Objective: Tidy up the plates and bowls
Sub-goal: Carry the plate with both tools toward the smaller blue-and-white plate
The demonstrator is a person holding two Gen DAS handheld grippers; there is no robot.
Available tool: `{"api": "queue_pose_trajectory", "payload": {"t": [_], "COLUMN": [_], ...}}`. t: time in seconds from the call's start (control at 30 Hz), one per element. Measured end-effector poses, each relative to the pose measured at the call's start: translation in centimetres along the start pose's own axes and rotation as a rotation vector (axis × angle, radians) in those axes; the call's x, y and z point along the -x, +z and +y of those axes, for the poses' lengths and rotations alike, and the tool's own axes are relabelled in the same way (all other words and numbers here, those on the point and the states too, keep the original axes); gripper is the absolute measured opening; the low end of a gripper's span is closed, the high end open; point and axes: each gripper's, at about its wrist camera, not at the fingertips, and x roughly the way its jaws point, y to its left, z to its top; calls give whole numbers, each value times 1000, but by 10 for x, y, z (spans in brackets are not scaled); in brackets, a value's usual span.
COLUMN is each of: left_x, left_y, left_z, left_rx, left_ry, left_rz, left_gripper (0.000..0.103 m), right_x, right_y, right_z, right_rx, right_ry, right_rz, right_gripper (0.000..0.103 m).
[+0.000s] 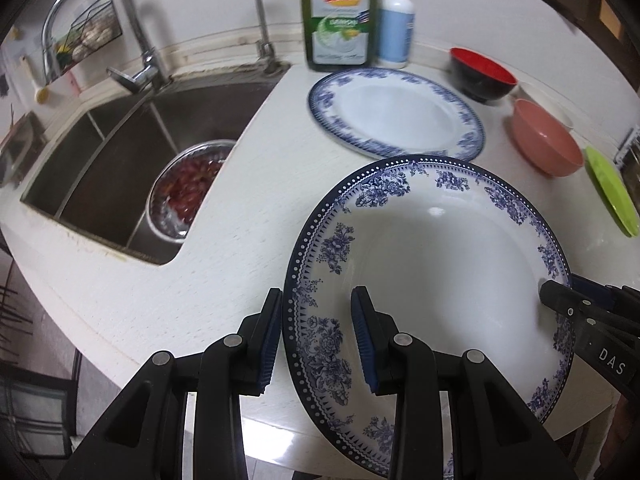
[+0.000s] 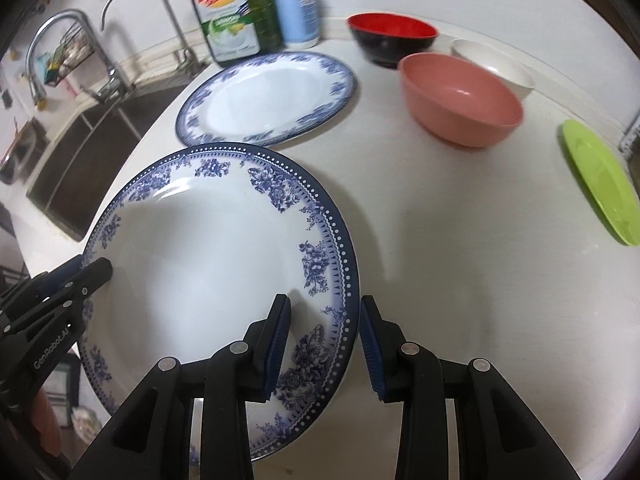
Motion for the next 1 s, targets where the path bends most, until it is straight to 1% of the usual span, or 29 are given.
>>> {"api": "queue_pose_trajectory", "payload": {"t": [0.3, 0.73, 1.0], "left_x": [-15, -29, -31], "left_y": [-4, -6, -8], "left_z": [19, 19, 17], "left_rx": [16, -16, -32], "left_ry": [8, 4, 5], "left_rz": [32, 50, 53], "left_gripper": [35, 35, 35], "right_x": [-17, -27, -27], "right_y": [-4, -7, -8], "right_z": [21, 24, 26], "right_rx": [21, 12, 14], "right_ry": [-1, -26, -31], "right_rz": [46, 73, 69], "right_gripper": [36, 36, 37]}}
